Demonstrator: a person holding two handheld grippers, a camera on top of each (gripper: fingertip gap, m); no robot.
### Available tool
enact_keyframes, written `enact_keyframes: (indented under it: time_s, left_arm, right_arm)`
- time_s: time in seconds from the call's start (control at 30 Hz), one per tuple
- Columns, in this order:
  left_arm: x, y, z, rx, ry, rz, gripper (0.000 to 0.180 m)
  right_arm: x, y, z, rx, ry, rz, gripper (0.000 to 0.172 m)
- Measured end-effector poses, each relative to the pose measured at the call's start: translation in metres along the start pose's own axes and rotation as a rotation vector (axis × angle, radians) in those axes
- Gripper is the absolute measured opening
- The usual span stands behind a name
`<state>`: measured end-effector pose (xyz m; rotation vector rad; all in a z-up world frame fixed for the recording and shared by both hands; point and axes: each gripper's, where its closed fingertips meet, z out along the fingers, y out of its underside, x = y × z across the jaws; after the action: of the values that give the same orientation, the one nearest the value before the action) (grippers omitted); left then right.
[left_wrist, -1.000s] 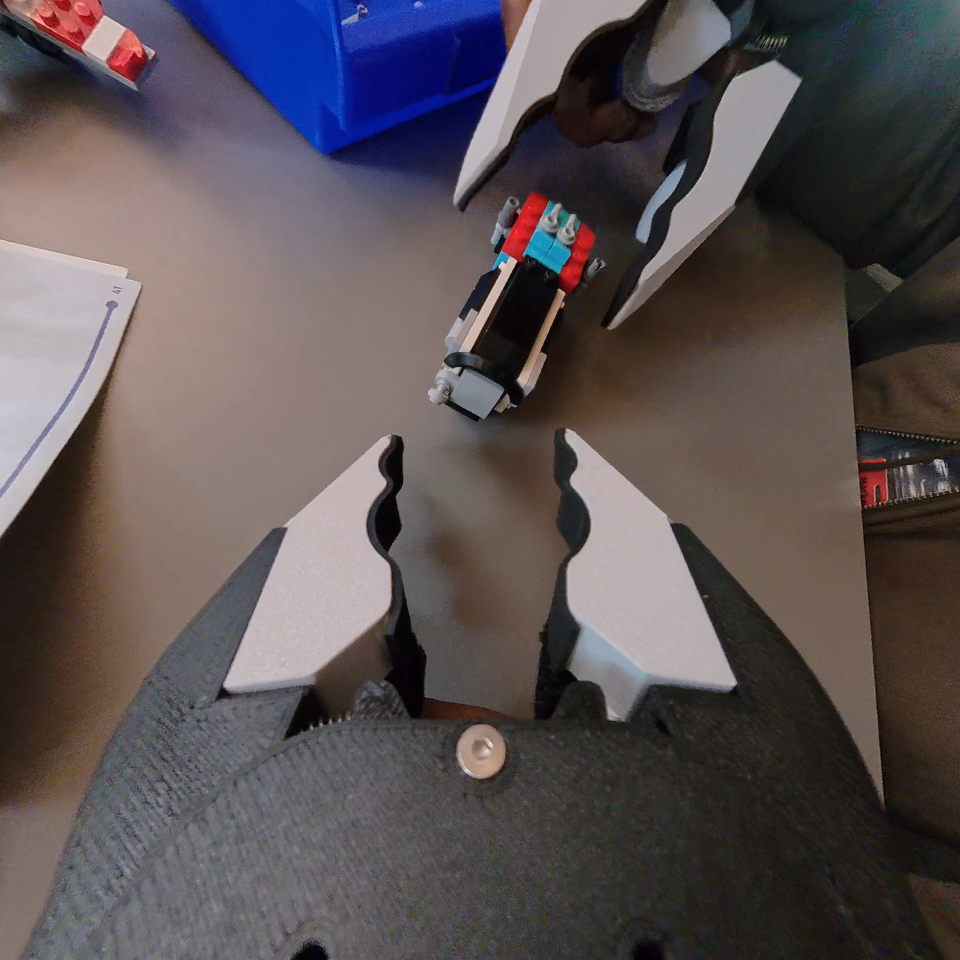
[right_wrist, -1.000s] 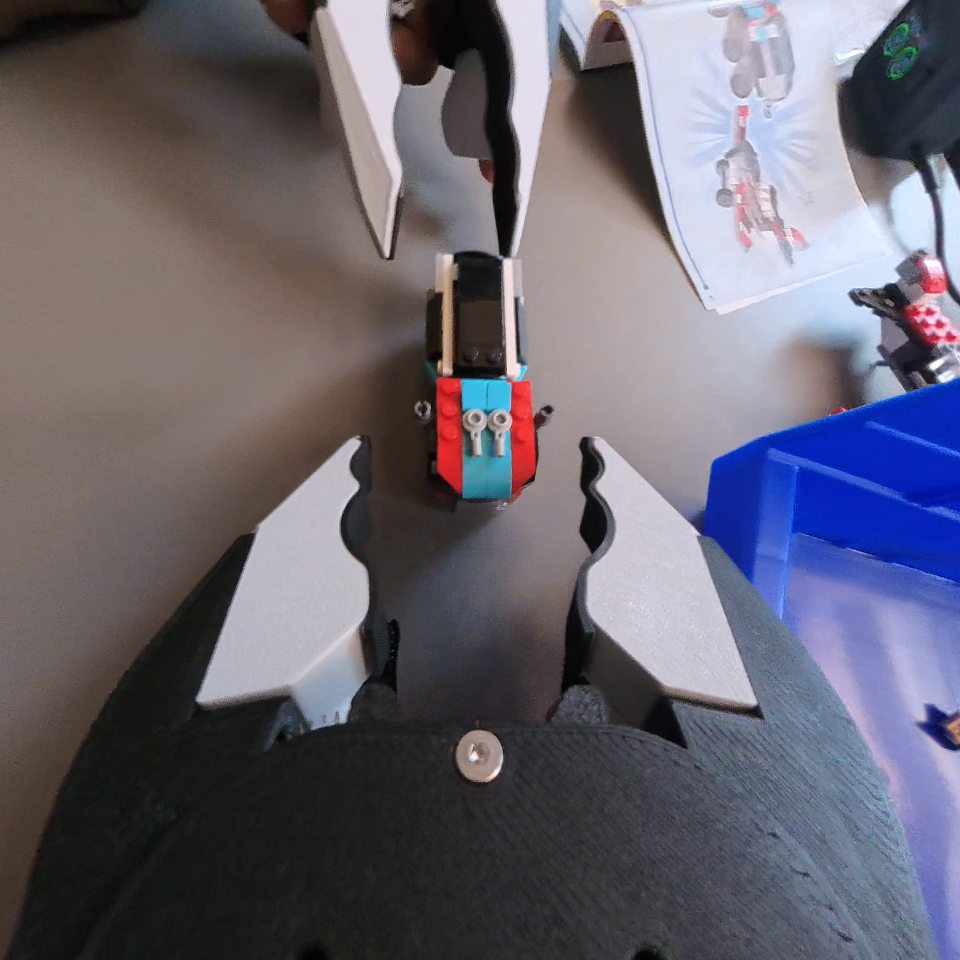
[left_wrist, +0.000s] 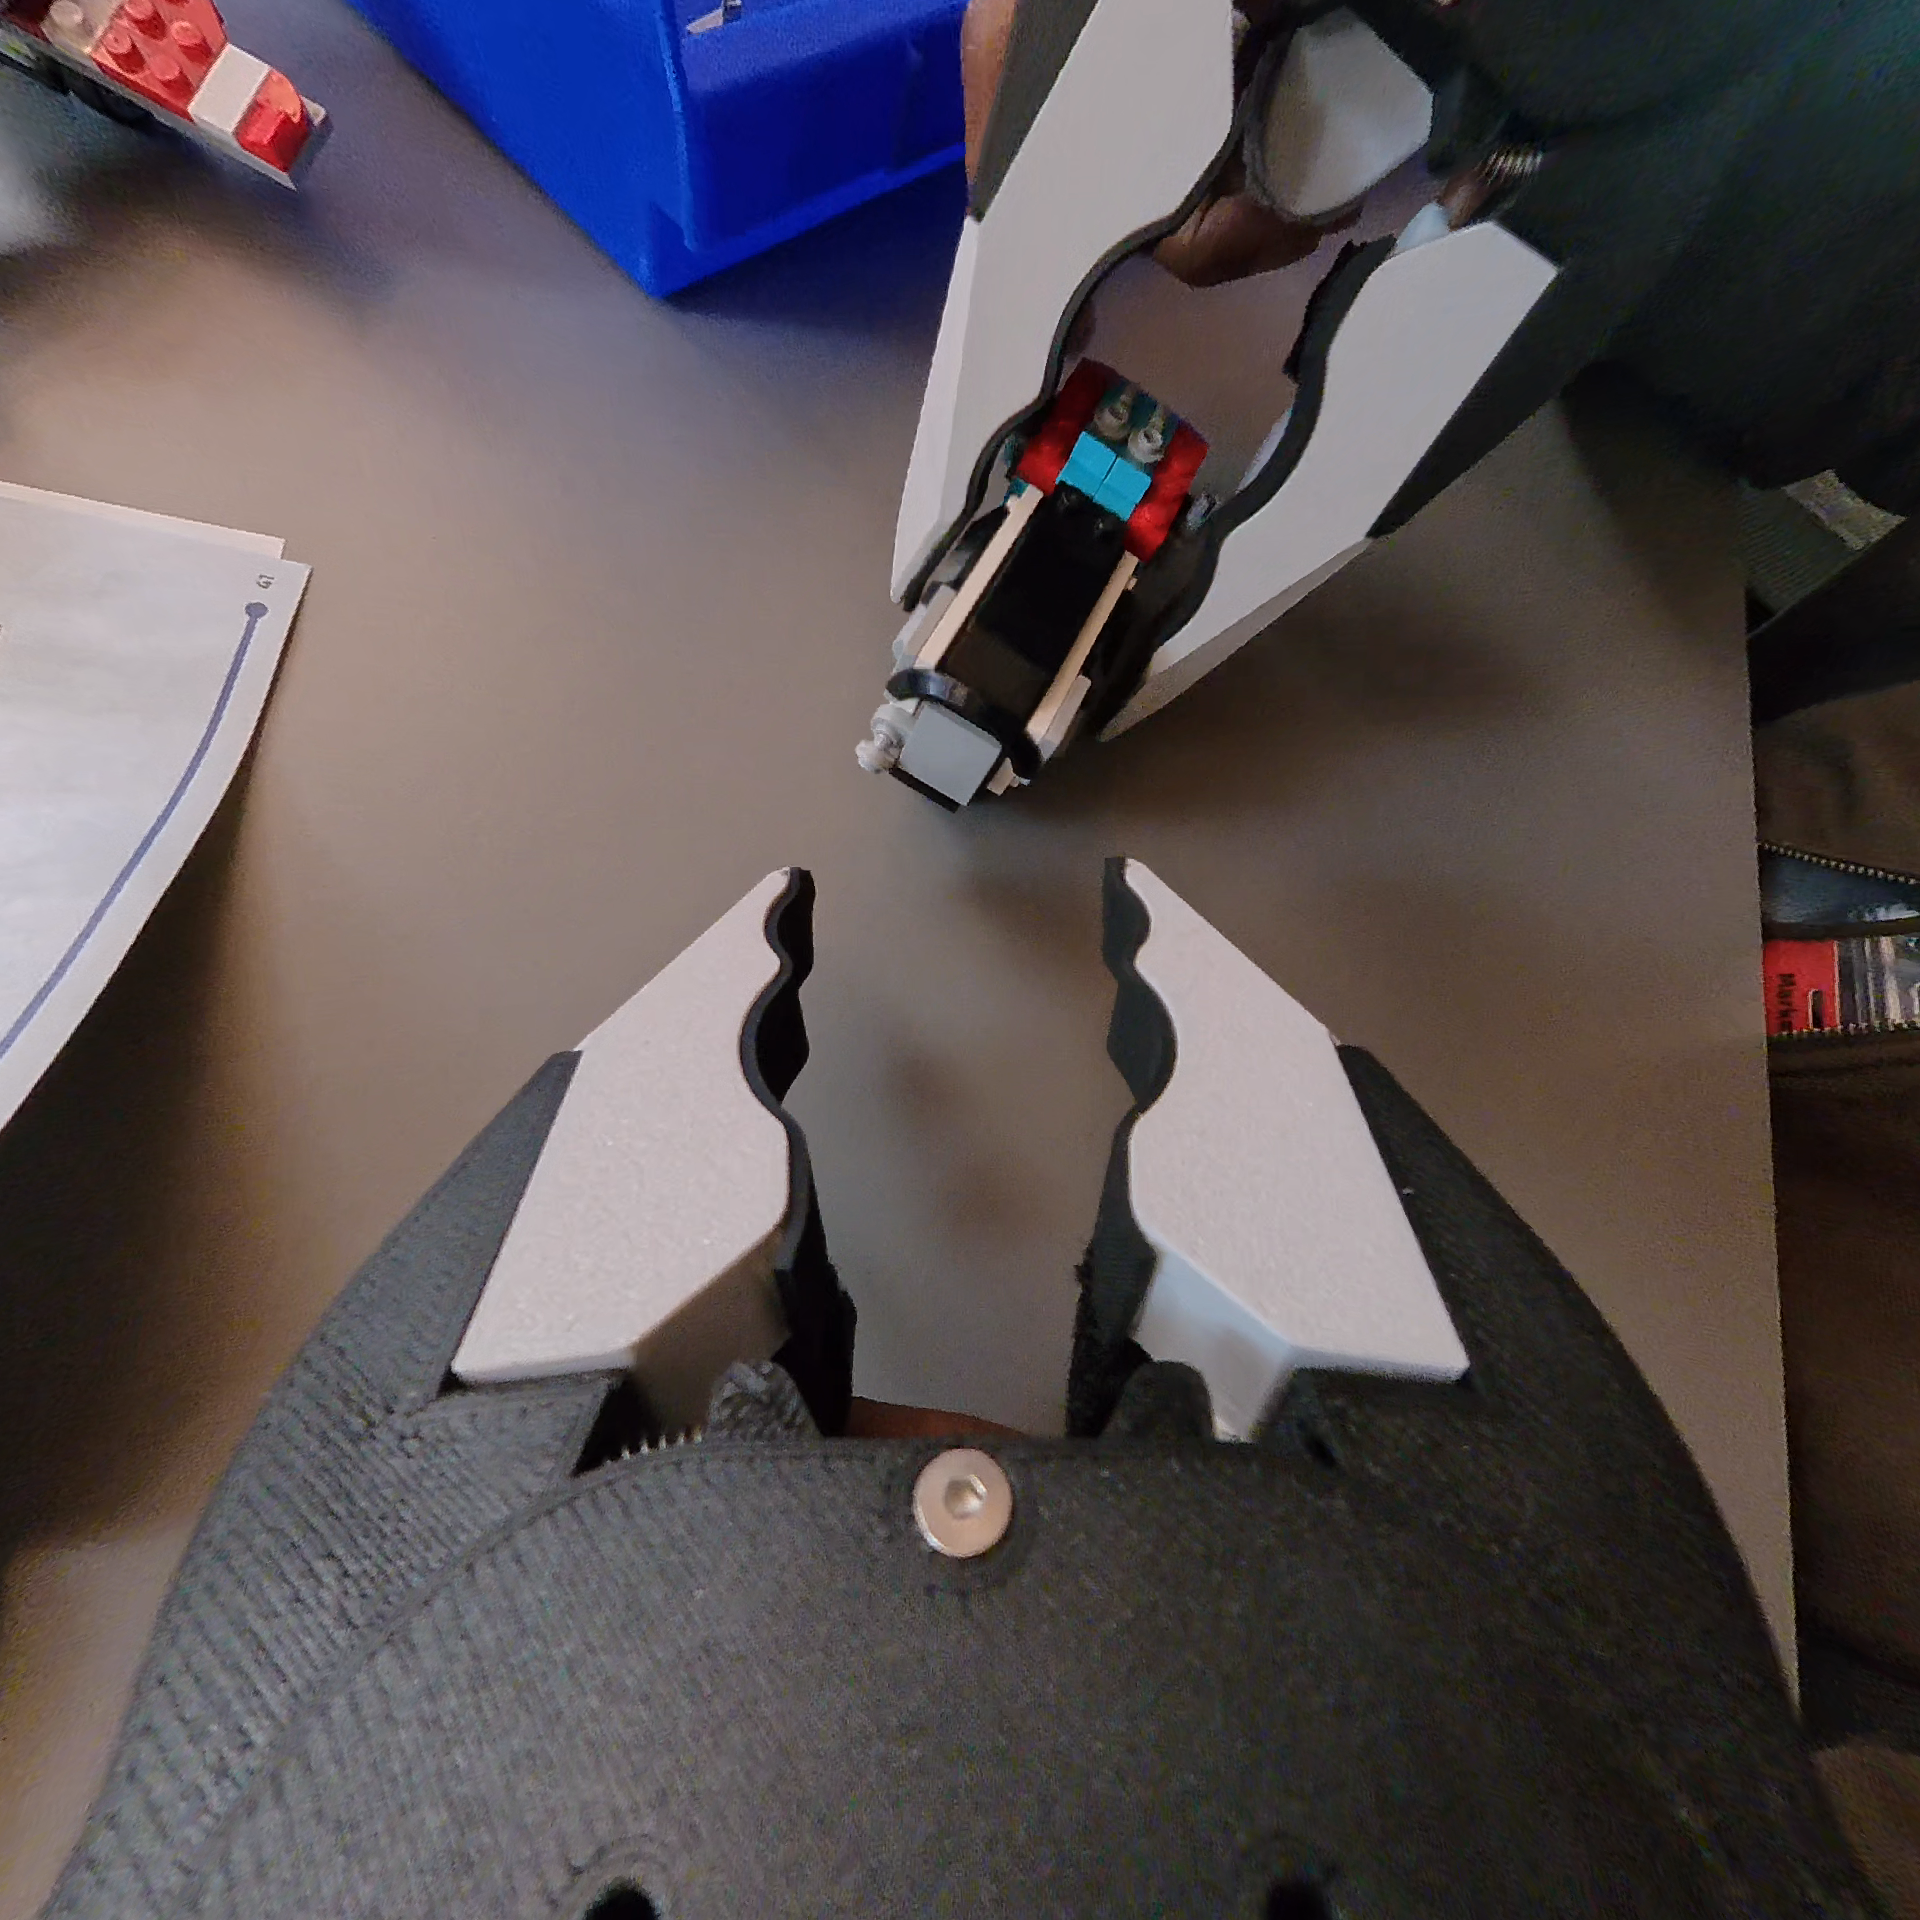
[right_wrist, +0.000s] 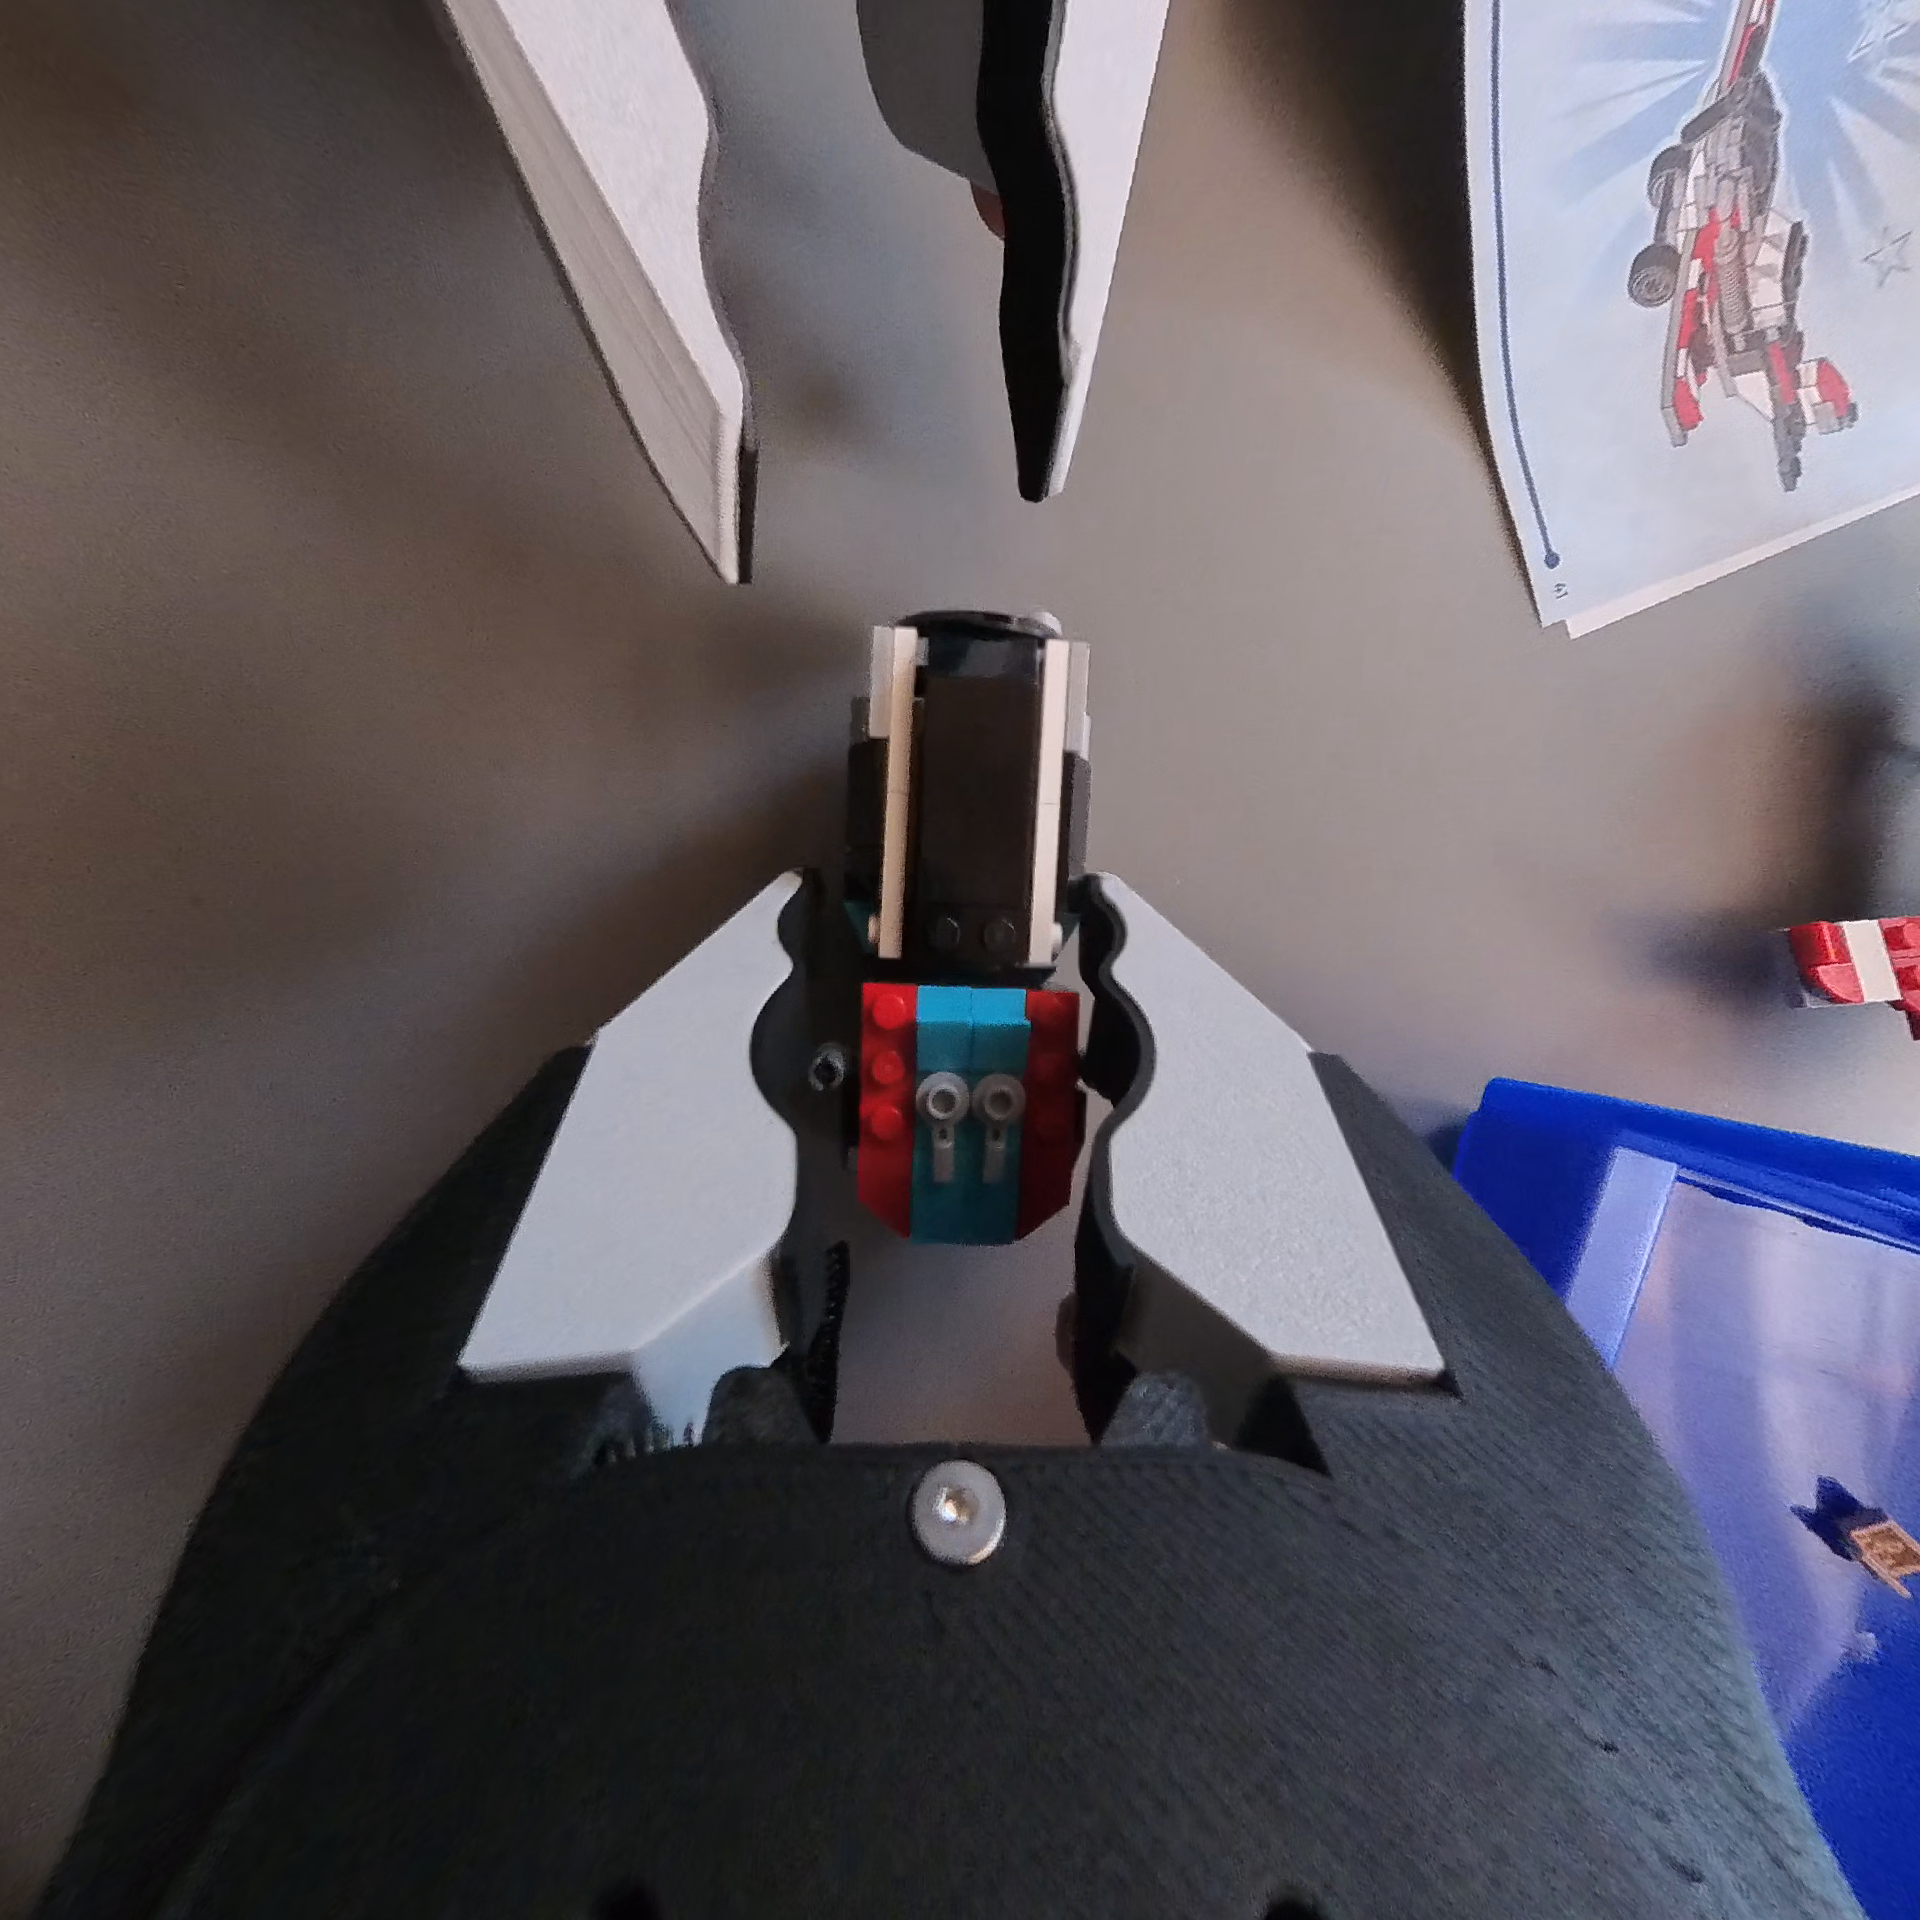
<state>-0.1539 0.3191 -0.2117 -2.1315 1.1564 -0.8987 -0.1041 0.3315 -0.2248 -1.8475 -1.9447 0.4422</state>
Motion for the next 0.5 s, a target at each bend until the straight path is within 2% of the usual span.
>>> enact_keyframes:
  time_s: [0.1,0.5]
  left_arm:
    - [0.0001,0.0009,0.0009,-0.004,0.001,0.001,0.058]
    - [0.0015,0.0036,0.0042,-0.001,0.038,-0.032,0.055]
  right_arm:
    - [0.0011,0.0004,0.0005,0.003,0.001,0.002,0.045]
    - [0.0025,0.0024,-0.0022,0.095,-0.057,0.025,0.043]
